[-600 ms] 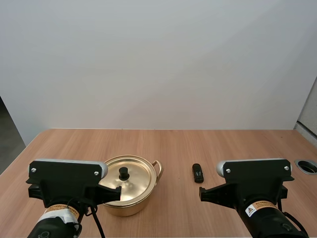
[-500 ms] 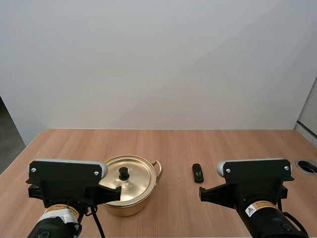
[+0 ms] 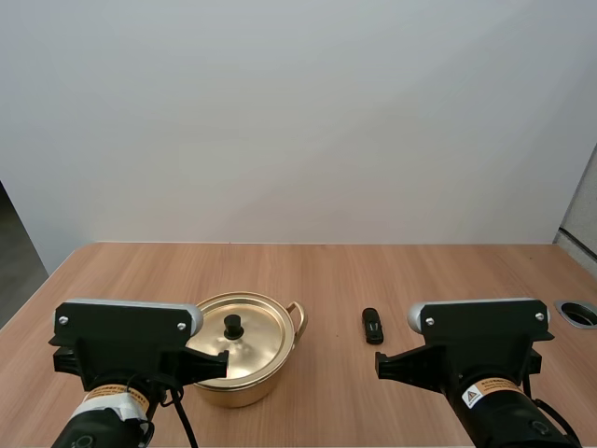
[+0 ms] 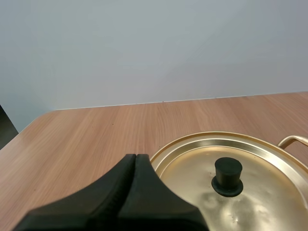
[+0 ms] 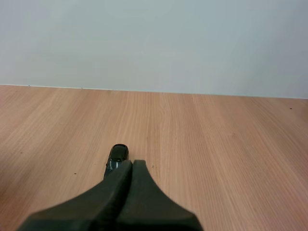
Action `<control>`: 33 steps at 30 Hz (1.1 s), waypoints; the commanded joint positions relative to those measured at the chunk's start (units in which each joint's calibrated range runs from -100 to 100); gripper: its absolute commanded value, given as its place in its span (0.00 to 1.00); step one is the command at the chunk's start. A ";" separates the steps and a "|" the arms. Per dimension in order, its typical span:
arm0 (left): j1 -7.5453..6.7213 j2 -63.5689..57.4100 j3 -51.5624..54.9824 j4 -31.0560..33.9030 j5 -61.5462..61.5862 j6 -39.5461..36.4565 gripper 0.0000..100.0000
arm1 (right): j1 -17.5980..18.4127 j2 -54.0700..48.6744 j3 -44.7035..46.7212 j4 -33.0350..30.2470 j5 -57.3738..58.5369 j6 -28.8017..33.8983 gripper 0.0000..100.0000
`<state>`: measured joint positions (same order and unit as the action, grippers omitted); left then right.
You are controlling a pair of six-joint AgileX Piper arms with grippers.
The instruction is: Open the pot, put the car inside, and close it
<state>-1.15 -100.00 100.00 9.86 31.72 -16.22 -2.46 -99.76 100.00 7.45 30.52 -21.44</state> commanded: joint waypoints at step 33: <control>0.00 0.00 -3.98 1.64 -2.96 5.42 0.00 | 0.05 -0.03 -1.45 -7.45 0.56 -2.03 0.00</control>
<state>-1.15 -100.00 98.70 10.55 29.14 -14.37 -2.46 -99.76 99.95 8.12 31.47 -22.15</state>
